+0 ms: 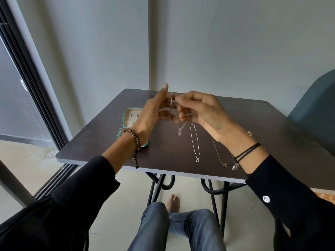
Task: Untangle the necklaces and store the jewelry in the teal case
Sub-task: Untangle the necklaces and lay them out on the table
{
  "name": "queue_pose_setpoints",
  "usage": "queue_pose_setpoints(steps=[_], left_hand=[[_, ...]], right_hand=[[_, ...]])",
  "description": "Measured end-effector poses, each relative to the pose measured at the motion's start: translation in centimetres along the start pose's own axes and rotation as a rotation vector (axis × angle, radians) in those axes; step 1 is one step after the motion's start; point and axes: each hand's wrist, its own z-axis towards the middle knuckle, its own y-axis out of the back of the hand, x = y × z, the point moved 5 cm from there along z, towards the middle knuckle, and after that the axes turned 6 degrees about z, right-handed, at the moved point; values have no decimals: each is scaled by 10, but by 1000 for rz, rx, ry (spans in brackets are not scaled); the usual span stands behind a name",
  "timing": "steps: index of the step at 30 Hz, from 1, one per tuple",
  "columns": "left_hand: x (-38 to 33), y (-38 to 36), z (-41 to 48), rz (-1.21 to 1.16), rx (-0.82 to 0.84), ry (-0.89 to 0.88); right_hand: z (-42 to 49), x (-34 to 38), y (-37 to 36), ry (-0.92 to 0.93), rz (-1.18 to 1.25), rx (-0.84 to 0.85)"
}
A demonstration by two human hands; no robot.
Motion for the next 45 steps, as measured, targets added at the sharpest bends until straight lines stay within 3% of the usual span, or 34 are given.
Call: queue_pose_setpoints(steps=[4,9,14,32,45], left_hand=[[0,-6,0,-21,45,10],[7,-8,1,-33,86,88],[11,-10,2,-52,74,66],[20,-5,-1,-191,73,159],[25,2,-2,-333,104,212]], right_hand=[[-1,5,7,193,-44,-142],[-4,-2,12,187,-60,-213],[-6,-13,12,62,89,-178],[-11,-37,-2,-214,264,-24],[-15,-43,-2,-221,94,76]])
